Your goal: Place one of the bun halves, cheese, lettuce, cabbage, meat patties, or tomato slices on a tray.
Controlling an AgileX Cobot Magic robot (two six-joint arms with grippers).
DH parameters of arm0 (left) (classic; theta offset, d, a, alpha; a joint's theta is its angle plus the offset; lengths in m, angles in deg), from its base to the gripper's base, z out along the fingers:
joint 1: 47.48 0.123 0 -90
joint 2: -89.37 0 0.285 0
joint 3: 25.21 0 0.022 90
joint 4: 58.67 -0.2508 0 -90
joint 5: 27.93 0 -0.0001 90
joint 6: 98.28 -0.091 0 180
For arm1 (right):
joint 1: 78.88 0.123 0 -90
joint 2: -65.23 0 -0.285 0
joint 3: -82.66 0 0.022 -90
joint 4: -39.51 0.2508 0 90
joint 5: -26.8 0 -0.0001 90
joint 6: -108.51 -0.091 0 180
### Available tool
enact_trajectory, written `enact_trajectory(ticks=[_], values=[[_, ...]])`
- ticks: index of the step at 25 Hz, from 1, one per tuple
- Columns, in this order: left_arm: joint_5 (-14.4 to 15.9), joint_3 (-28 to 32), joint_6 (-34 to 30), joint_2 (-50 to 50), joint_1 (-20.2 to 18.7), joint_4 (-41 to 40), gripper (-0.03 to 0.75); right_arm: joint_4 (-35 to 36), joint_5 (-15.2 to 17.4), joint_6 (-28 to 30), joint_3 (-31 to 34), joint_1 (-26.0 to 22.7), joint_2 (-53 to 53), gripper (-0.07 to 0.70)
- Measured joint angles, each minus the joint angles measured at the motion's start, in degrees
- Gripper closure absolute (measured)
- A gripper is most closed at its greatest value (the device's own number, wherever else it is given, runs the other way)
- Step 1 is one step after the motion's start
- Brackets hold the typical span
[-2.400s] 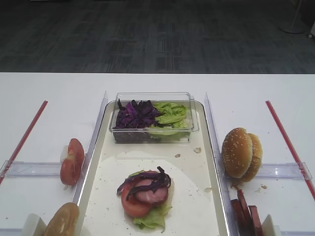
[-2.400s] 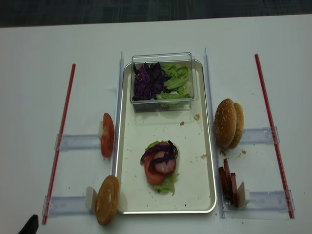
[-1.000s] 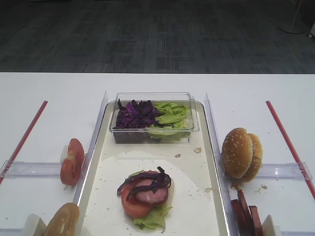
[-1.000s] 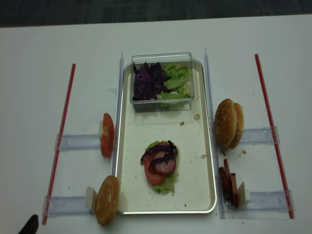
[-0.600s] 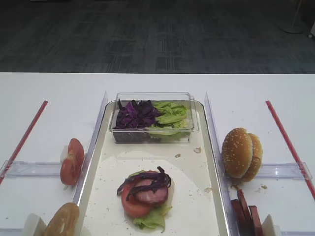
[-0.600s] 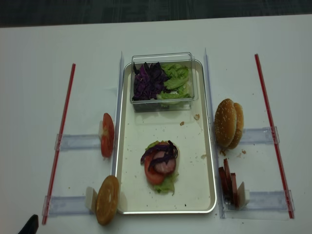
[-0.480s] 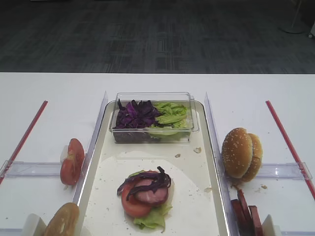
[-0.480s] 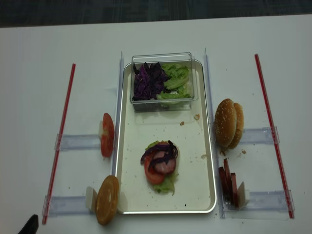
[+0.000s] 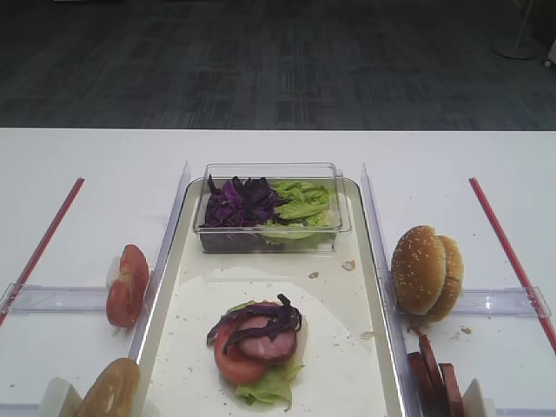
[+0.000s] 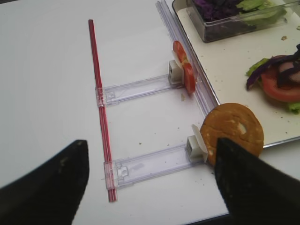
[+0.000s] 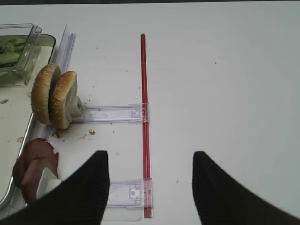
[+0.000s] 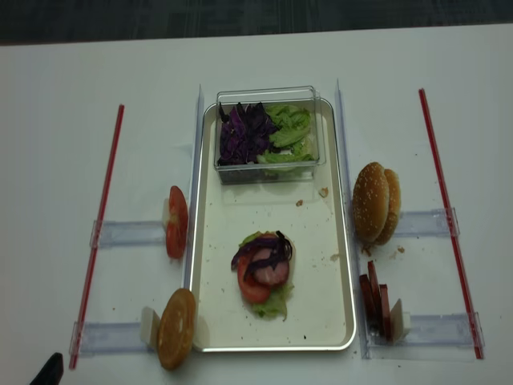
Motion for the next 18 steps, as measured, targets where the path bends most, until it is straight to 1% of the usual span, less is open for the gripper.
enact_trajectory(ticks=[18], values=[[0.0,0.0,0.0,0.0,0.0,0.0,0.206,0.0,0.0,0.0,0.0,0.0,0.0,0.204]])
